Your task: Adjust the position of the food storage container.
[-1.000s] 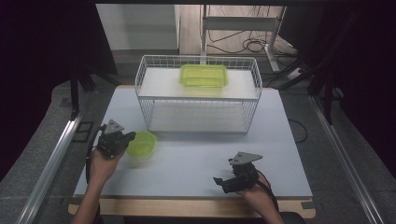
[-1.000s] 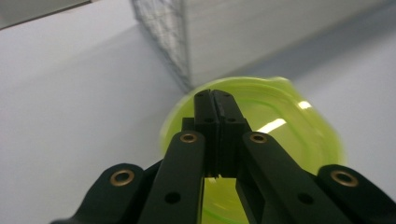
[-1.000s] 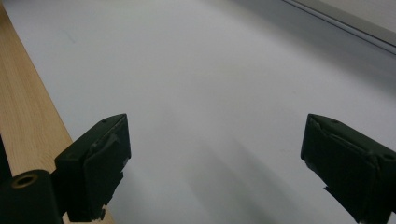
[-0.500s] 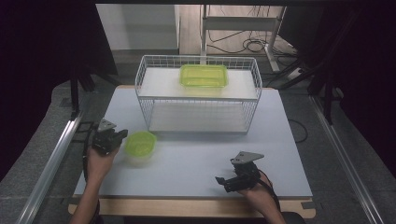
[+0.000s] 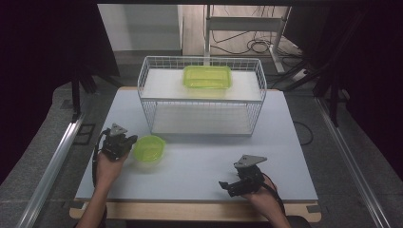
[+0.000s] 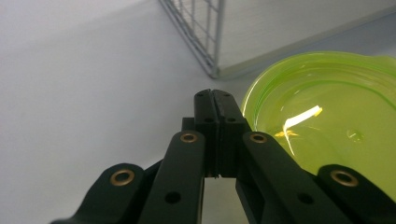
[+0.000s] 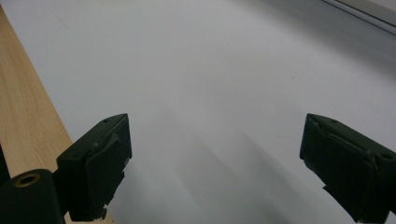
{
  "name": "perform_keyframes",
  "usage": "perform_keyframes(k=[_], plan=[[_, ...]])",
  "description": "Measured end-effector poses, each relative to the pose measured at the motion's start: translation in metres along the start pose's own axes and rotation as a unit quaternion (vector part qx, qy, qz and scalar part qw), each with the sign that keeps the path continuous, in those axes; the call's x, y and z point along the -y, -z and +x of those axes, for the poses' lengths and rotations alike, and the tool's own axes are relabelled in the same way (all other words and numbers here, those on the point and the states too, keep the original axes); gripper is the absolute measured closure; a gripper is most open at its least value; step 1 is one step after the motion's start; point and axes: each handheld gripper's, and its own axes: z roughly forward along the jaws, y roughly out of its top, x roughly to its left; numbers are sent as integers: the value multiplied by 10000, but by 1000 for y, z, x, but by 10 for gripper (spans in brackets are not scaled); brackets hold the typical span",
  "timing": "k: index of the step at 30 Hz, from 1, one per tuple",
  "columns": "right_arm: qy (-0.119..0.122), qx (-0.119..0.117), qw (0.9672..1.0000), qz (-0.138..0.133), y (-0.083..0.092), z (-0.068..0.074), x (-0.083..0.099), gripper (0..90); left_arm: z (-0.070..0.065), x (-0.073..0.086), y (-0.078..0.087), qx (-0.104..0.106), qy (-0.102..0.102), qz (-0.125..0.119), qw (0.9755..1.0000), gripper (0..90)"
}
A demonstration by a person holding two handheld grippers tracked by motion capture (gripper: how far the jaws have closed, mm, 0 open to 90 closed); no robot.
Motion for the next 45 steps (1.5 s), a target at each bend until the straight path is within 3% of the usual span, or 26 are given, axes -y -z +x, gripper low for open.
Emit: perform_keyframes(k=[12,17,25,28,31,33,35,45], plan=[[12,-22,10000,39,-1,-1,1,96,-32,-3,-2,400,-164,61,9990,898],[14,-31,10000,89,-1,-1,1,96,-48,-5,-3,604,-339,107,9975,898],[19,-35,9999,96,-1,-2,2,100,-71,-7,-5,932,-448,157,9945,898],[44,-47,9999,119,-1,-2,2,103,-72,-7,-6,992,-421,164,9940,896],[48,-54,9999,105,-1,-2,2,103,-63,-3,-8,1039,-292,287,9937,885],[42,-51,9999,97,-1,-2,2,103,-56,2,-9,1298,-241,382,9905,885],[43,-51,9999,101,-1,-3,2,103,-54,6,-8,1470,-346,475,9874,886],[44,-72,9999,94,-2,-2,2,104,-68,18,-3,1699,-483,632,9822,886]])
